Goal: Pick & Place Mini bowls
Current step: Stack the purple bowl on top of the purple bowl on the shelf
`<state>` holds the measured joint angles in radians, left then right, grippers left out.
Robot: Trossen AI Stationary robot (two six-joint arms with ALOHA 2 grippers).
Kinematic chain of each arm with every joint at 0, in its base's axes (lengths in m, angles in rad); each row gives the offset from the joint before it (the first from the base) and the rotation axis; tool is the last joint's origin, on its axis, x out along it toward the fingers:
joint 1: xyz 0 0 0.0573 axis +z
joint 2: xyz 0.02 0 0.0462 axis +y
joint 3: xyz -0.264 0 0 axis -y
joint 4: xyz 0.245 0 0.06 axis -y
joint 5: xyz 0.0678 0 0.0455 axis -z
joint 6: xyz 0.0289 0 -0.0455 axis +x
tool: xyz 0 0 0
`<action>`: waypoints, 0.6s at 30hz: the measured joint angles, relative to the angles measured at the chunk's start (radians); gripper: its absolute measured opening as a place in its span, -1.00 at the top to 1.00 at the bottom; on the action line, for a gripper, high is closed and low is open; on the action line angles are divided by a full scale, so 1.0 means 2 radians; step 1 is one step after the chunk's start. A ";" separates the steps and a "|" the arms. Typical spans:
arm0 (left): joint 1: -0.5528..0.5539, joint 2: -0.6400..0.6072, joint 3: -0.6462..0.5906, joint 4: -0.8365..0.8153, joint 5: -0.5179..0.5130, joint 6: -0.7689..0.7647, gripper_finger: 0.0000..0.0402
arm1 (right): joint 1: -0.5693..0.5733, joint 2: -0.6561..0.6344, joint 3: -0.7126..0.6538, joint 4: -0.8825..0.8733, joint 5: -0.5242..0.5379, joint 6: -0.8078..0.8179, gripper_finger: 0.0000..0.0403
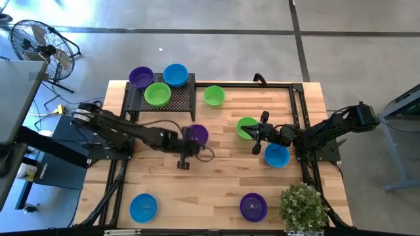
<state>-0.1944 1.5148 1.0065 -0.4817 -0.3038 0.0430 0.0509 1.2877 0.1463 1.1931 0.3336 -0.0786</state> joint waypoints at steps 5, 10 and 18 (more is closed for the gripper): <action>0.026 -0.070 0.046 -0.067 -0.003 -0.003 0.98 | 0.000 0.000 0.000 0.000 0.000 0.000 0.99; 0.056 -0.114 0.106 -0.129 -0.009 -0.003 0.99 | 0.000 0.000 0.000 -0.001 0.000 0.000 0.99; 0.141 -0.134 0.211 -0.255 -0.062 -0.018 0.99 | 0.000 0.000 0.000 -0.001 -0.001 0.000 0.99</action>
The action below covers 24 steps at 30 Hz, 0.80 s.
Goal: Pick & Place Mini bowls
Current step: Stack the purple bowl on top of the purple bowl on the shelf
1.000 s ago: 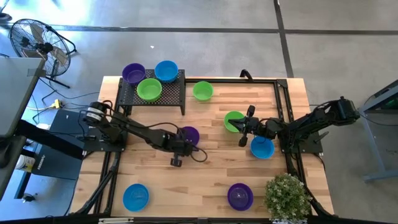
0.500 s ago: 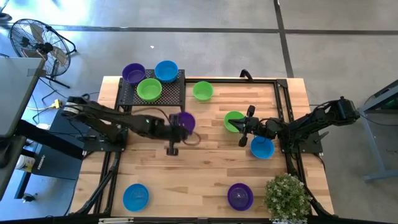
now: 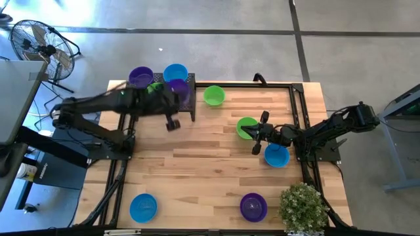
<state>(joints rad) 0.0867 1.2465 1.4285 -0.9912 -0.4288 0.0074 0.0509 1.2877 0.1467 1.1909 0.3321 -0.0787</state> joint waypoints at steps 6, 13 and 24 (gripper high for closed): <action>0.099 0.000 0.056 -0.065 0.004 -0.006 0.99 | 0.000 0.000 0.000 -0.001 0.000 0.000 1.00; 0.229 0.000 0.062 -0.106 0.016 0.007 0.99 | 0.000 0.000 0.000 -0.001 -0.001 0.000 1.00; 0.412 0.036 0.062 -0.108 0.091 0.040 1.00 | 0.000 0.000 0.000 -0.001 -0.001 0.000 0.99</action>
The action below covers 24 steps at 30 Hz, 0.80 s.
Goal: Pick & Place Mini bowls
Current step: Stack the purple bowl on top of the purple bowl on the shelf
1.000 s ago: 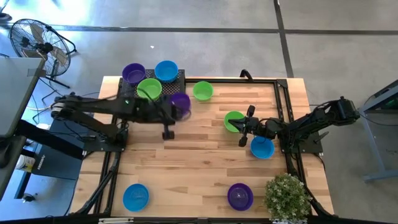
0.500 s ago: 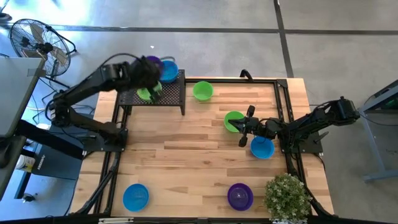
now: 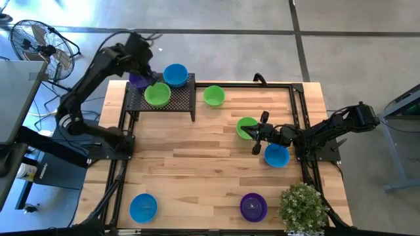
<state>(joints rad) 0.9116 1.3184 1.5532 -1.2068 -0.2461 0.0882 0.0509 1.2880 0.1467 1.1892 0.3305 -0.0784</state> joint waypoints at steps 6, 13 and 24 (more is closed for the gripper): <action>0.044 0.029 0.000 0.000 0.018 0.020 1.00 | 0.000 0.000 0.000 0.000 0.000 0.000 1.00; 0.045 0.054 -0.001 -0.001 0.054 0.018 1.00 | 0.000 0.000 0.000 -0.001 0.000 0.000 1.00; 0.045 0.036 -0.077 0.023 0.054 -0.016 1.00 | 0.000 0.000 0.000 -0.004 0.000 0.000 0.99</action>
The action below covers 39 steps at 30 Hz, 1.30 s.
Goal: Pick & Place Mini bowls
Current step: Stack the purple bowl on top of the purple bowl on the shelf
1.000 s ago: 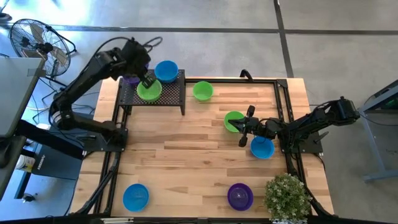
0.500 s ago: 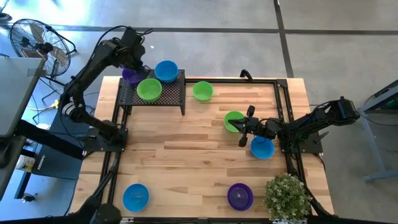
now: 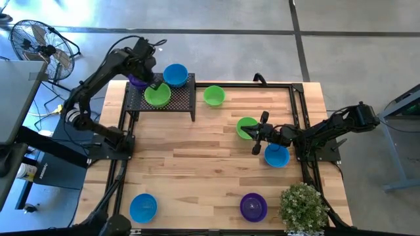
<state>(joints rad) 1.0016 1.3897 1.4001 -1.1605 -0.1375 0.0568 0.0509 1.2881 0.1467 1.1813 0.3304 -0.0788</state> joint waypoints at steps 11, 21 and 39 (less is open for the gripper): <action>0.000 -0.003 -0.023 0.018 -0.004 -0.004 0.90 | 0.000 0.000 0.000 -0.005 0.000 -0.004 0.99; 0.000 -0.004 -0.019 0.009 -0.004 -0.002 0.40 | 0.000 0.000 0.000 -0.005 0.000 -0.004 1.00; 0.000 -0.006 0.013 -0.021 0.000 0.030 0.44 | 0.000 0.000 0.000 -0.005 0.000 -0.004 1.00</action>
<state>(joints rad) 1.0012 1.3769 1.4264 -1.2019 -0.1371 0.1162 0.0509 1.2881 0.1467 1.1706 0.3305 -0.0868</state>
